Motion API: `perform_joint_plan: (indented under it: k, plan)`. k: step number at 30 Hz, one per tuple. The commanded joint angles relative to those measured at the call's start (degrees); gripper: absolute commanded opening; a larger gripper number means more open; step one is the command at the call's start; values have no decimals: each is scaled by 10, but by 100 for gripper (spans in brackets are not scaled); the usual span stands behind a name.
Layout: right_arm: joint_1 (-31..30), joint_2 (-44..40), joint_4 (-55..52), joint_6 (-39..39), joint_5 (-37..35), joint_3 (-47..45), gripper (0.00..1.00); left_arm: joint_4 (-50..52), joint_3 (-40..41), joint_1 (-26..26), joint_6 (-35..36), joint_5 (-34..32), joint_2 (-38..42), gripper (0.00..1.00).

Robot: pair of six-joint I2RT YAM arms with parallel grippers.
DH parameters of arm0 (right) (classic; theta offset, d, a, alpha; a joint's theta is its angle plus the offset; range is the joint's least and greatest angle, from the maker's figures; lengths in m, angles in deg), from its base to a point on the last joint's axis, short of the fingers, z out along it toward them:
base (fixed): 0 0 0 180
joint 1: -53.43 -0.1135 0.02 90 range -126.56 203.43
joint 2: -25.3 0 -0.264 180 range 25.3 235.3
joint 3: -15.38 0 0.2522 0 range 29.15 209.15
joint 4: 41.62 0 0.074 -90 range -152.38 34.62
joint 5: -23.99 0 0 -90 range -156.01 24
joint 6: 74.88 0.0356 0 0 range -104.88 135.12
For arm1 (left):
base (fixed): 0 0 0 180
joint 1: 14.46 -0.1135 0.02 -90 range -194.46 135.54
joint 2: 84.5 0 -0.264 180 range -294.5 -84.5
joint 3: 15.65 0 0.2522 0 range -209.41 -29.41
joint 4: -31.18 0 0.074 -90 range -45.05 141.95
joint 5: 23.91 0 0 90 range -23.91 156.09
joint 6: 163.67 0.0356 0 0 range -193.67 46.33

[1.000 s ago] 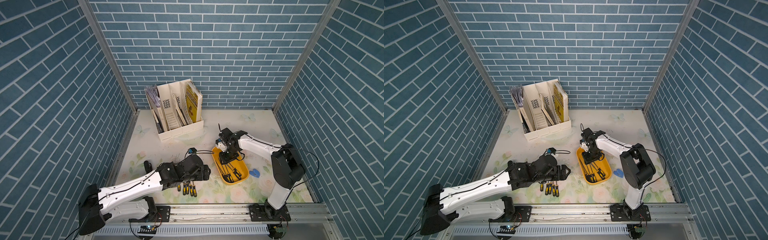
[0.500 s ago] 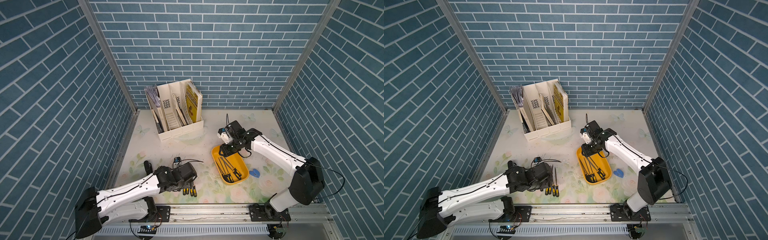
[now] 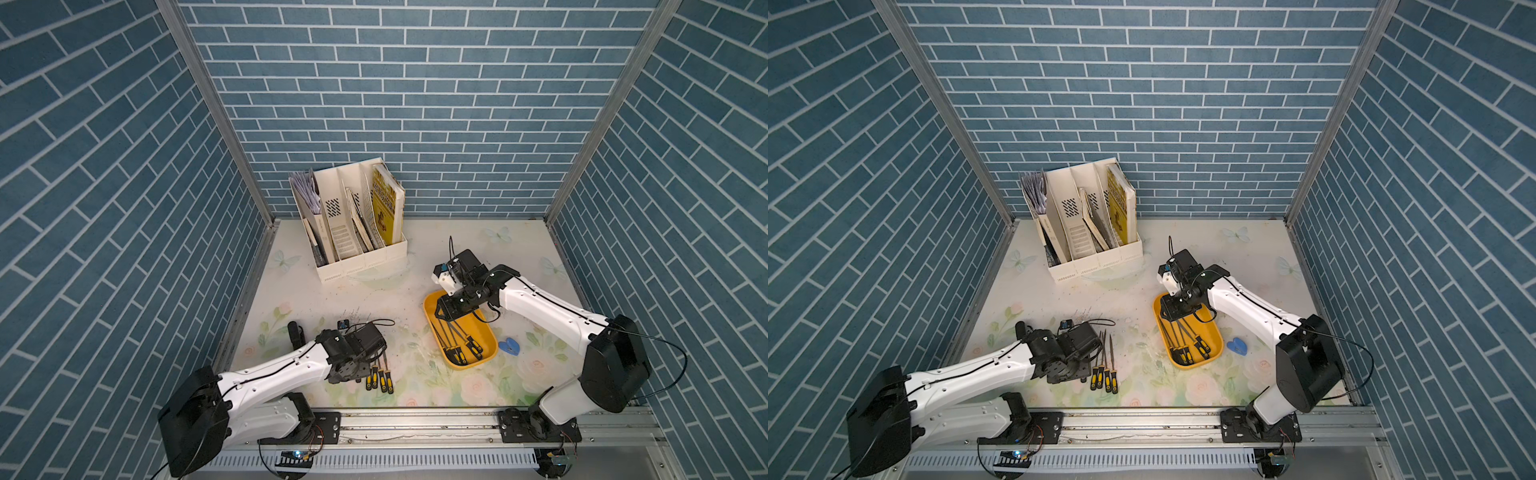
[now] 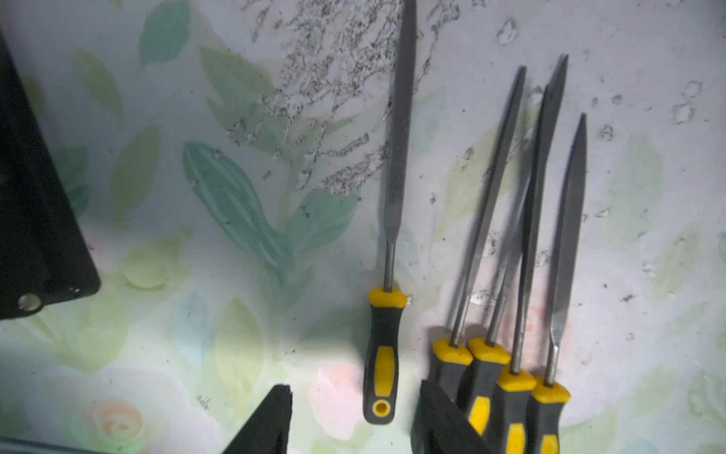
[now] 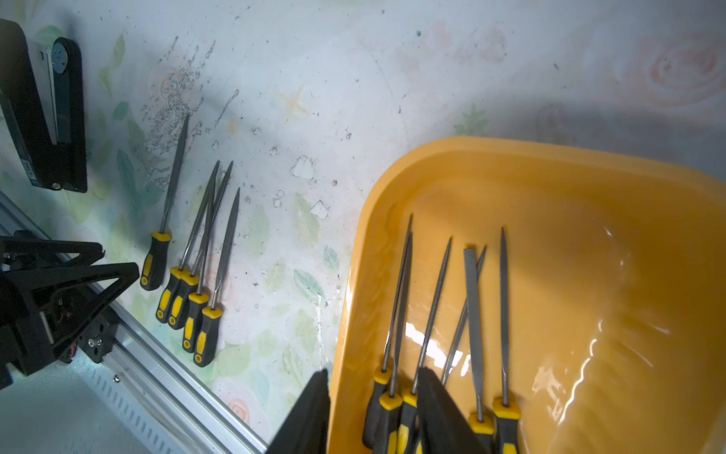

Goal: Put the file tool into the storage box
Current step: Pick up the file tool from the center of the board.

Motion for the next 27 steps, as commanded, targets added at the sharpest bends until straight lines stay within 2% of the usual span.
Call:
perform_joint_plan:
  k: [1,6,11,24,27]
  plan:
    - [-5,-6,11,10,9,-3,39,-26,4,-8,32,15,-22,55]
    - [-6,-3,13,8,9,-5,39,-49,10,-10,43,26,-58,54]
    - [-7,-6,16,6,6,-13,38,-63,12,-17,49,28,-72,49]
    - [-10,-8,22,7,6,-29,37,-82,16,-44,109,43,-113,19]
    - [-10,-9,23,7,8,-31,37,-78,10,-44,125,47,-110,16]
